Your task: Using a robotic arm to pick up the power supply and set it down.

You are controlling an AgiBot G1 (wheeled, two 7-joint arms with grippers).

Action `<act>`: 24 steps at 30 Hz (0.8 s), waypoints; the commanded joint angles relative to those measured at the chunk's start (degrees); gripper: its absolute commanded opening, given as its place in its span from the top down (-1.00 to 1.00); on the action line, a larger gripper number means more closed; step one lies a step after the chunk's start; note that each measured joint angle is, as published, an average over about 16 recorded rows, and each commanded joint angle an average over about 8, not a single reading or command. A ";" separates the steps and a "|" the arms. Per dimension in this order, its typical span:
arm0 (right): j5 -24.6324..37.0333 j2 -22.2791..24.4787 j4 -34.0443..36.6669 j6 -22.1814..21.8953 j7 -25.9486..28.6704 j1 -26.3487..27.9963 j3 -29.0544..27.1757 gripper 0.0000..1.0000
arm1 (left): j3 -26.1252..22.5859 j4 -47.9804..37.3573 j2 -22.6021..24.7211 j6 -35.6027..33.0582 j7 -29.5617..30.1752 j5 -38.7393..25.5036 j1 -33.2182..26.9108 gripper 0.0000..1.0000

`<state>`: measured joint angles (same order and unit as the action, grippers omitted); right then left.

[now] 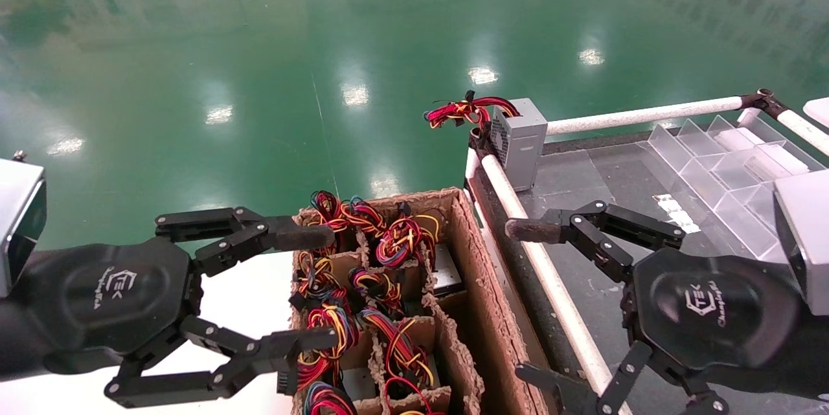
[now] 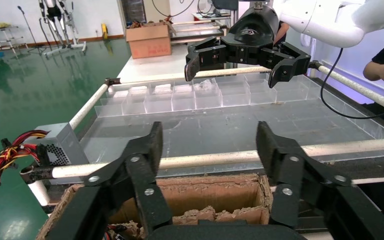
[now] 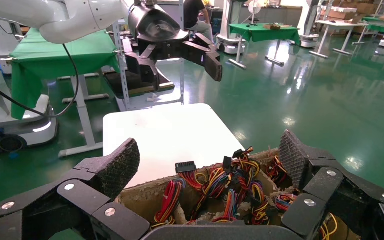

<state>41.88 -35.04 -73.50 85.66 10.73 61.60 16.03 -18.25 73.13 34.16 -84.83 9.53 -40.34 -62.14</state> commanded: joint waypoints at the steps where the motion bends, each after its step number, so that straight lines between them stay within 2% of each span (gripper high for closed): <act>1: 0.00 0.00 0.00 0.00 0.00 0.00 0.00 -1.00 | 0.00 0.00 0.00 0.00 0.00 0.00 0.00 1.00; 24: 0.00 0.00 0.00 0.00 0.00 0.00 0.00 -1.00 | 0.00 0.00 0.00 0.00 0.00 0.00 0.00 1.00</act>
<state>41.88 -35.04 -73.50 85.65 10.73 61.60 16.03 -18.25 73.13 34.16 -84.83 9.53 -40.34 -62.14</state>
